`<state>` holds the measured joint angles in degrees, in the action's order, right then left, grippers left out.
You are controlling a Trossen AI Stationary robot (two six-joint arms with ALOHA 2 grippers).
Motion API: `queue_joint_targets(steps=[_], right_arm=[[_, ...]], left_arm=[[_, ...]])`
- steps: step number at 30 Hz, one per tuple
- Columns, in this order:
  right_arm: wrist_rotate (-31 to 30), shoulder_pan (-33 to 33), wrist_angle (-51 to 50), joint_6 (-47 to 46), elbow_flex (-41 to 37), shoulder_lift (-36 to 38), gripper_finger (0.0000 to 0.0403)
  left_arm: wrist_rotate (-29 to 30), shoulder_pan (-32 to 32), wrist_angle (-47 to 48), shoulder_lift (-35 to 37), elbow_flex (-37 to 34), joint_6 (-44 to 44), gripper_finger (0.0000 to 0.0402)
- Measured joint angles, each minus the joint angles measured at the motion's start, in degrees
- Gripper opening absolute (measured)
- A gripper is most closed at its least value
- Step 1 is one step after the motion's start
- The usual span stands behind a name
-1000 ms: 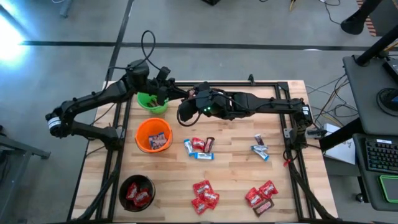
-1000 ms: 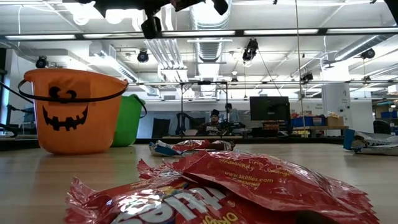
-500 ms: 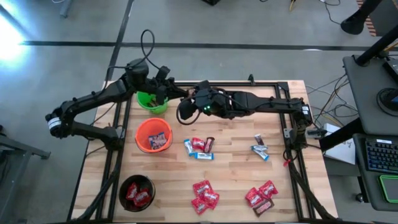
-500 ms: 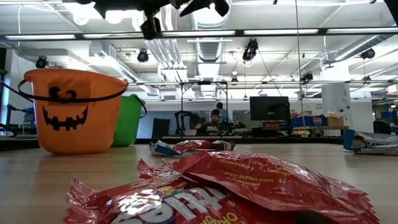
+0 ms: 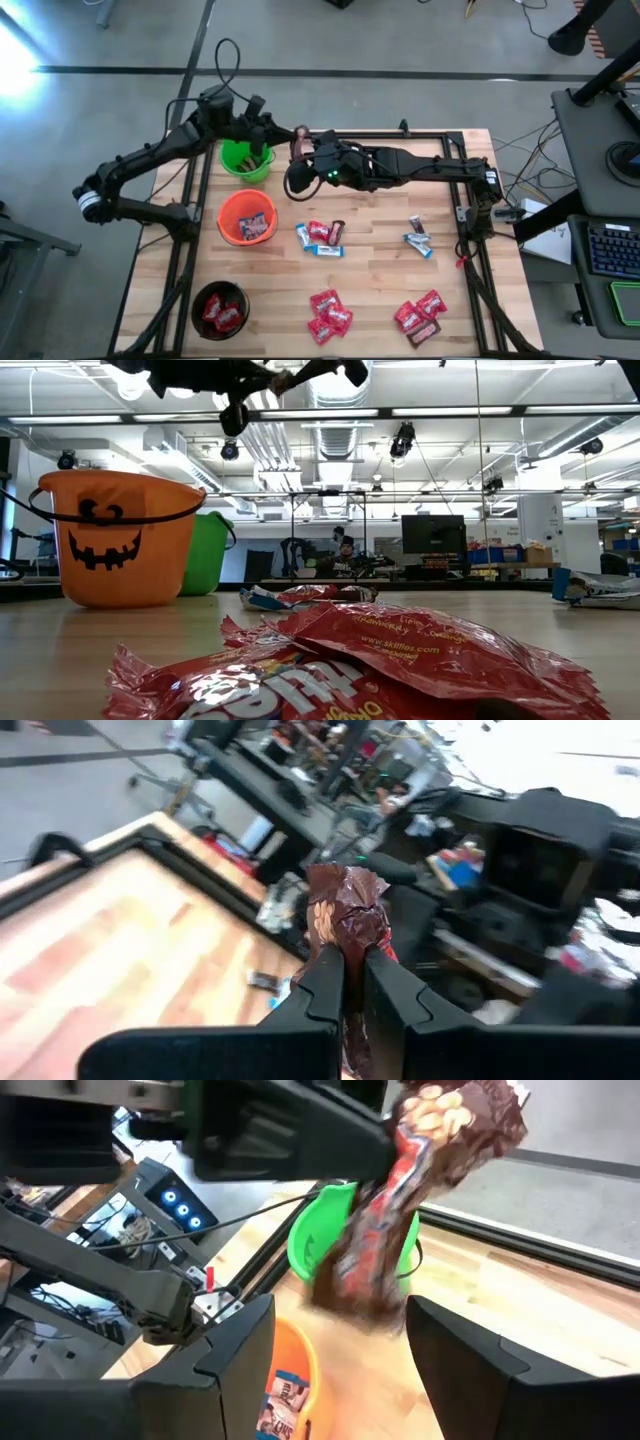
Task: Organize candy in baskets
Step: Put the brown chocolate into the green bucket
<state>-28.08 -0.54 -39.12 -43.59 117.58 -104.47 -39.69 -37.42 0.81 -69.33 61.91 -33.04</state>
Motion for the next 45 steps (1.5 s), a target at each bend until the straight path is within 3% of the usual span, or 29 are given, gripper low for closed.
queue_joint_targets(steps=[13,22,28,31,36,42,45], right_arm=[[0.2,0.0,-0.1,0.0,0.1,0.1,0.0217],[0.2,0.0,-8.6,-4.8,0.1,0.1,0.0217],[0.0,0.0,-12.9,-6.8,0.1,0.1,0.0217],[0.0,0.0,-15.2,-7.9,0.1,0.1,0.0217],[0.0,0.0,-19.6,-9.0,0.1,0.1,0.0216],[0.4,0.0,-22.8,-10.6,0.1,0.1,0.0217],[3.4,0.0,-25.8,-13.3,0.0,0.0,0.0217]], left_arm=[[0.4,-12.1,13.7,-0.5,0.0,8.8,0.0],[14.7,-20.4,33.7,0.0,-0.1,21.3,0.0],[17.7,-22.0,37.9,0.1,-0.1,23.9,0.0002],[21.8,-21.9,43.2,0.8,-0.1,25.9,0.0016],[33.8,-22.0,50.5,2.1,0.0,29.2,0.006],[31.9,-21.8,50.3,4.2,0.3,29.1,0.0116],[27.1,-21.8,50.6,5.0,0.3,28.2,0.0137]])
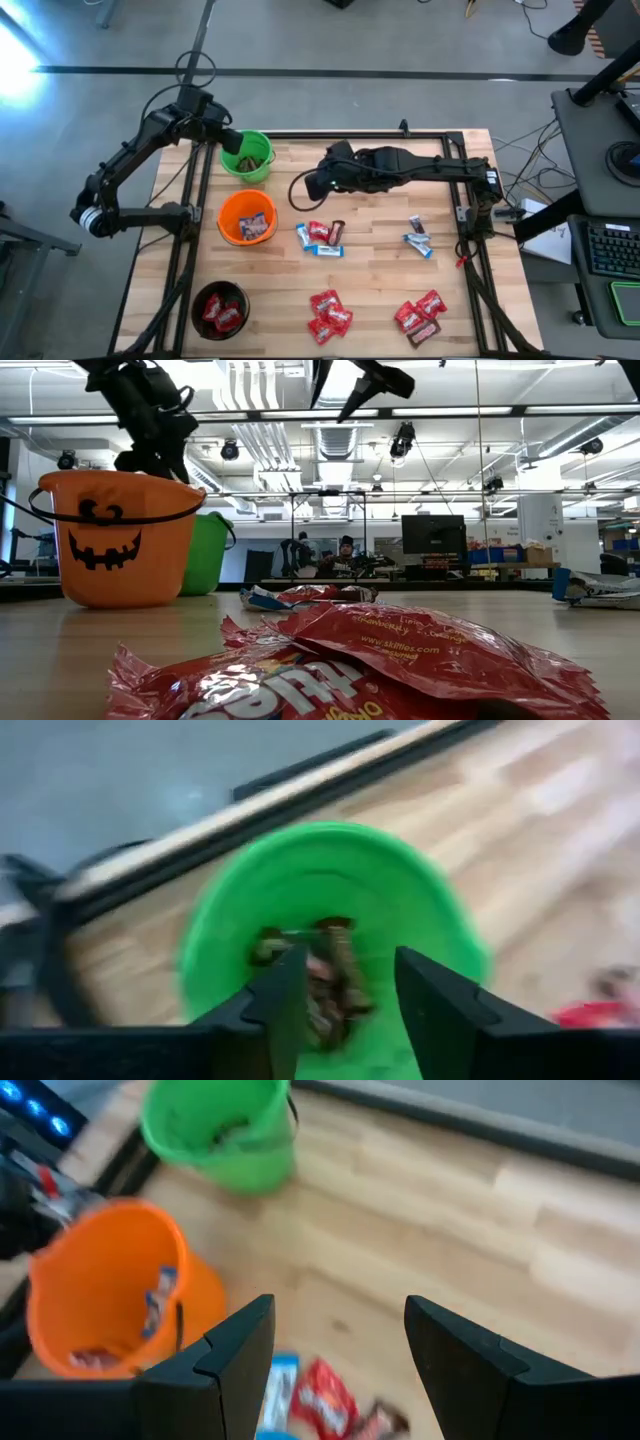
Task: Organize candy in baskets
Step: Put the brown chocolate into the green bucket
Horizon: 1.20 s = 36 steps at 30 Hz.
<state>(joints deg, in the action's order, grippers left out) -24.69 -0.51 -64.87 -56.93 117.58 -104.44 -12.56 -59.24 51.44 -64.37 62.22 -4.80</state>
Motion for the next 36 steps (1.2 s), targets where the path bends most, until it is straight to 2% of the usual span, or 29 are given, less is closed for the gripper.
queue_joint_targets(steps=[5,8,16,19,25,33,36], right_arm=[[4.0,0.9,-8.4,-7.3,-0.6,-2.3,0.0217],[6.7,1.9,-10.0,-10.8,-2.1,-4.2,0.0217],[11.7,3.6,-9.7,-18.1,-5.2,-8.3,0.0217],[12.3,4.3,-9.3,-19.8,-6.9,-8.8,0.0217],[13.1,4.9,-5.8,-24.1,-14.1,-8.9,0.0217],[11.1,5.1,11.4,-13.3,-22.8,-8.7,0.0217],[11.1,5.1,14.4,-13.0,-25.1,-8.7,0.0217]], left_arm=[[-19.7,1.1,-0.6,1.5,0.0,-2.4,0.0148],[-24.2,3.6,-1.3,3.0,0.0,-3.8,0.0148],[-23.1,10.5,-3.1,7.6,0.0,-8.8,0.0148],[-19.5,11.1,-3.1,9.8,0.0,-11.3,0.0149],[-19.0,11.1,-3.1,14.2,0.0,-14.6,0.0149],[-18.9,11.1,-3.1,17.4,0.0,-14.6,0.0149],[-18.9,11.1,-3.0,17.5,0.0,-13.4,0.0149]])
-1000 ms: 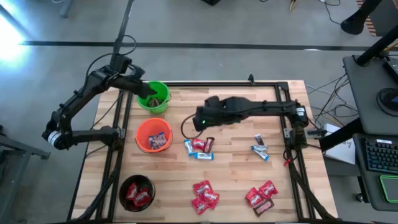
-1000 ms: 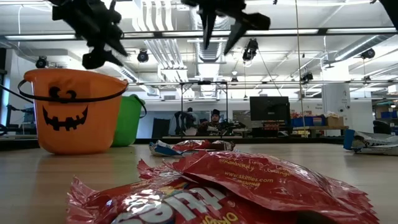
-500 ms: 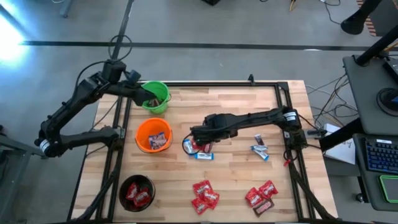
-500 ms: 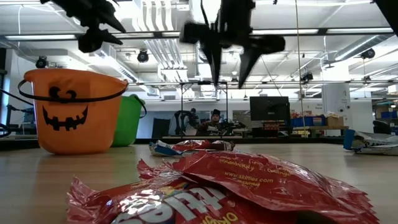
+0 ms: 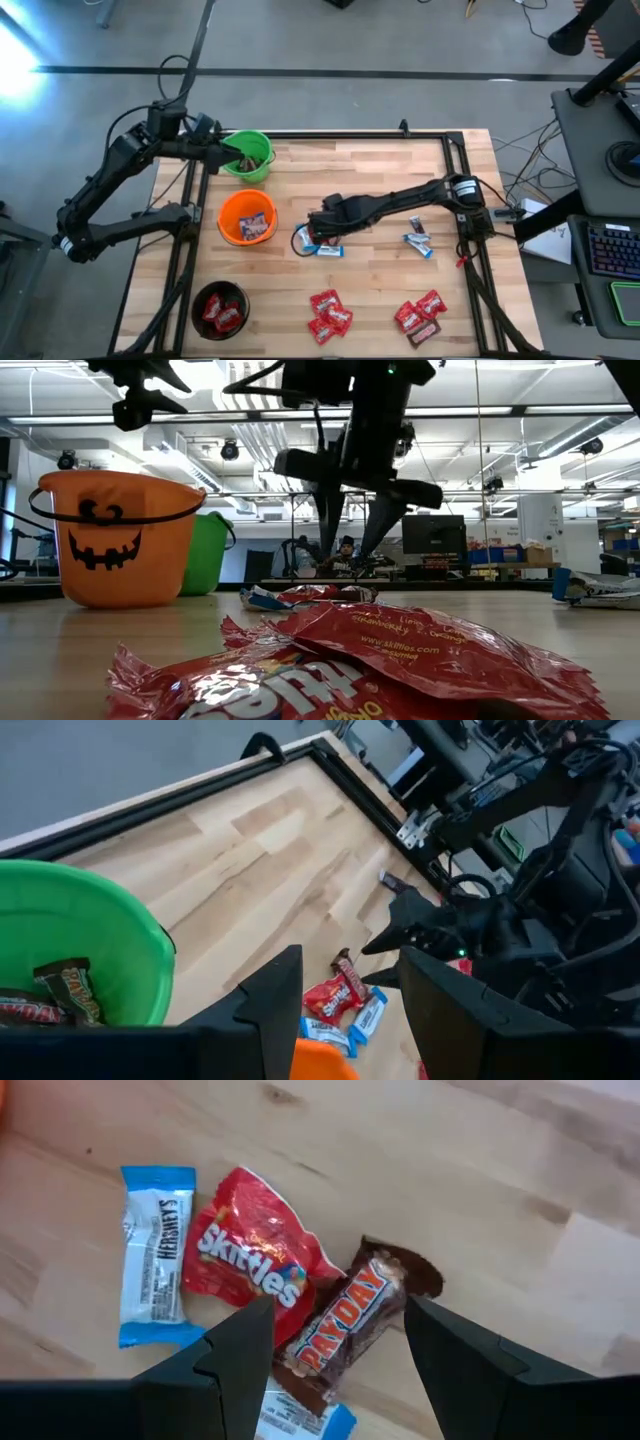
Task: Organize candy in baskets
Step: Put the brown chocolate into the green bucket
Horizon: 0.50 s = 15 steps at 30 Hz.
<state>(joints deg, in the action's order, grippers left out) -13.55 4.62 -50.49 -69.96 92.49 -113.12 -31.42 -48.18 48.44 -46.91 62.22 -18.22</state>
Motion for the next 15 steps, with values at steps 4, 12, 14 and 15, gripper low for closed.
queue_joint_targets(steps=[4,12,14,15], right_arm=[[0.1,-0.1,-1.3,-13.9,-0.7,0.0,0.0217],[-4.7,-0.2,-1.3,-38.1,-0.7,-0.2,0.0217],[-3.8,-0.2,-1.4,-38.2,-1.1,-0.3,0.0217],[-3.5,-0.2,-1.1,-38.7,-1.4,-0.3,0.0217]], left_arm=[[0.3,0.0,0.0,-0.6,0.0,1.3,0.0149],[2.4,0.0,0.0,-1.1,0.0,4.9,0.0149],[2.4,0.0,0.0,-1.3,0.0,6.2,0.0149],[2.4,0.0,0.0,-1.4,0.0,6.8,0.0149]])
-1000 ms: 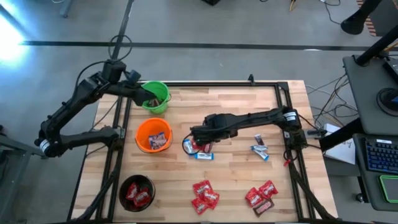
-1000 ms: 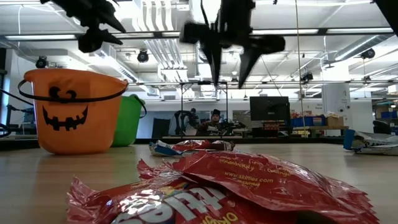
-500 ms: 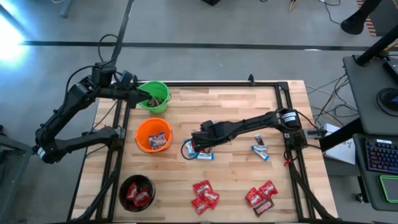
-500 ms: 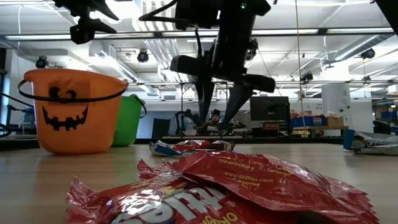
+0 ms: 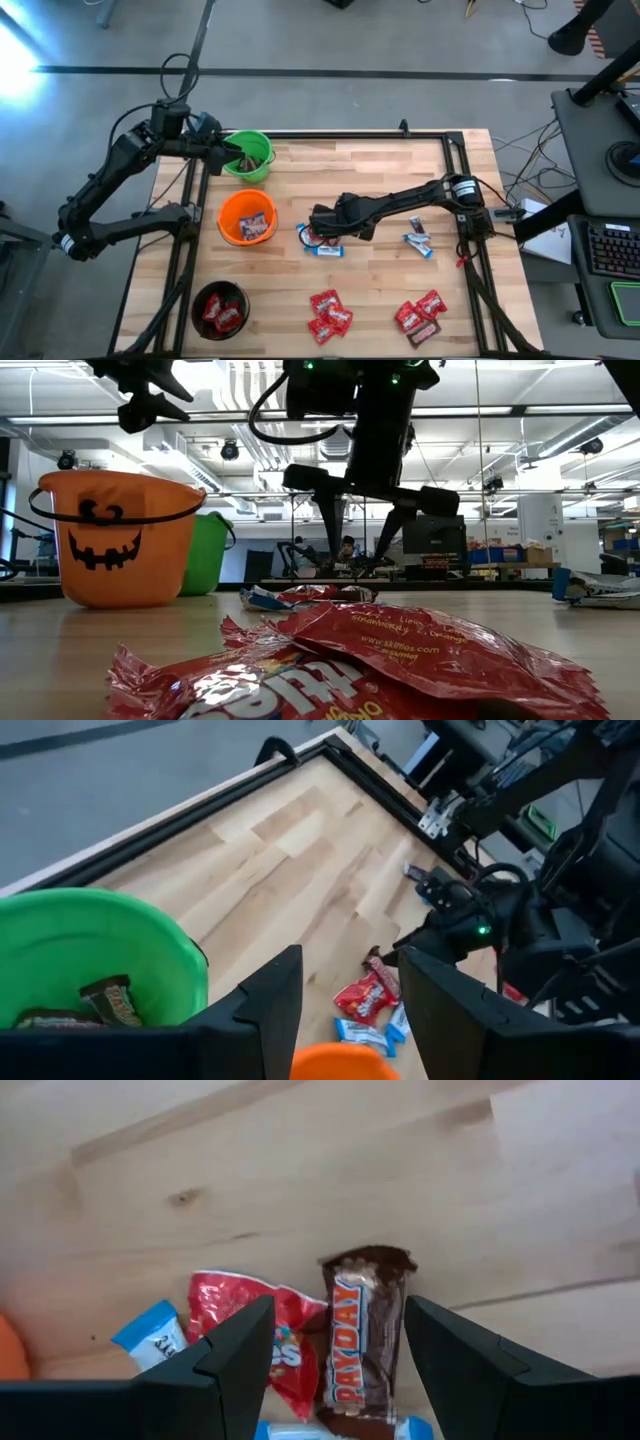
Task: Organize candy in baskets
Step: Put the brown chocolate into the green bucket
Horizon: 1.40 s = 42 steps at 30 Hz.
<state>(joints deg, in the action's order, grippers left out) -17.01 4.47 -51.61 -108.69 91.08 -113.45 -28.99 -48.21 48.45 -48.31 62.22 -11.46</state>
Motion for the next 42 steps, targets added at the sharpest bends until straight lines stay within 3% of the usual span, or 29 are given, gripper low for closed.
queue_joint_targets(steps=[7,17,33,42], right_arm=[[4.1,0.0,1.2,-2.2,-2.9,0.0,0.0217],[4.6,0.0,10.5,-1.7,-6.9,-0.1,0.0217],[8.0,0.3,12.4,-2.0,-11.8,0.1,0.0215],[8.3,0.4,12.2,0.0,-12.3,0.1,0.0157]], left_arm=[[0.0,0.0,0.0,-0.9,0.0,2.7,0.0149],[0.0,-0.4,0.0,-1.5,0.0,4.0,0.0149],[0.2,-0.4,0.0,-1.5,0.0,4.0,0.0149],[3.0,-0.4,0.0,-1.5,0.0,3.9,0.0149]])
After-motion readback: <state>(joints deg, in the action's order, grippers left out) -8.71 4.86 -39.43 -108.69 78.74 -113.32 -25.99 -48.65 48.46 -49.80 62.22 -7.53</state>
